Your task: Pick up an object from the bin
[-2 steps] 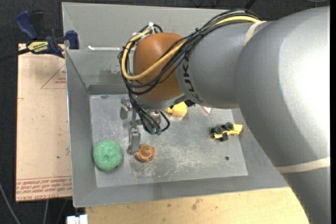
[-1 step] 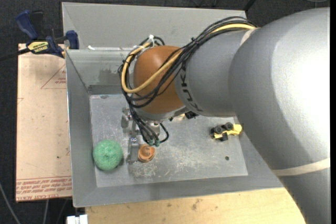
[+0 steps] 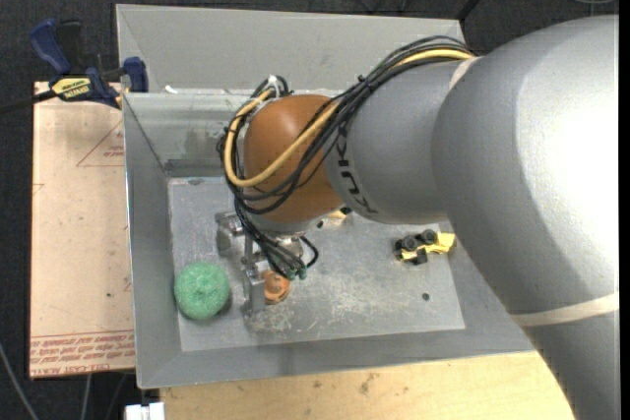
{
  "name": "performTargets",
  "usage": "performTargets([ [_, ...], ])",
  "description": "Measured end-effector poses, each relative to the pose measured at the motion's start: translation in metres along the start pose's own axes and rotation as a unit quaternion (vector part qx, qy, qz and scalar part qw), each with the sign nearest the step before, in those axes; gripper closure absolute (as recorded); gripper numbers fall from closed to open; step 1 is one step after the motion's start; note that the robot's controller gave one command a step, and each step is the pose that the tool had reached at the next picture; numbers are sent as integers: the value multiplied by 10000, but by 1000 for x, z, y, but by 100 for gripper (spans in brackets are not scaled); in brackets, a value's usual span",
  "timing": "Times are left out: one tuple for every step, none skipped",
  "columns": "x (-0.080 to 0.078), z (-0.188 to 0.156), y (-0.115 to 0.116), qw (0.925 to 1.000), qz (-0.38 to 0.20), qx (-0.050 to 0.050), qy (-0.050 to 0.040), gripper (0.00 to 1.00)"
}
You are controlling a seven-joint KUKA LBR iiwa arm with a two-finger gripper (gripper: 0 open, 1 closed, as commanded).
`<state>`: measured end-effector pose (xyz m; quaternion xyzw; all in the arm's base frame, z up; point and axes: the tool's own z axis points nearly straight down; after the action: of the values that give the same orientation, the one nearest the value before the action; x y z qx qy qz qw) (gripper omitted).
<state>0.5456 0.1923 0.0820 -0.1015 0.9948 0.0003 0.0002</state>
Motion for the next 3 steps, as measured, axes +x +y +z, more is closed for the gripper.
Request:
performTargets([
  [5, 7, 7, 10000, -27, -4, 0, 0],
  [-1, 10, 24, 9927, -1204, -1, -11, 0],
  [32, 12, 35, 9974, -727, -4, 4, 100],
])
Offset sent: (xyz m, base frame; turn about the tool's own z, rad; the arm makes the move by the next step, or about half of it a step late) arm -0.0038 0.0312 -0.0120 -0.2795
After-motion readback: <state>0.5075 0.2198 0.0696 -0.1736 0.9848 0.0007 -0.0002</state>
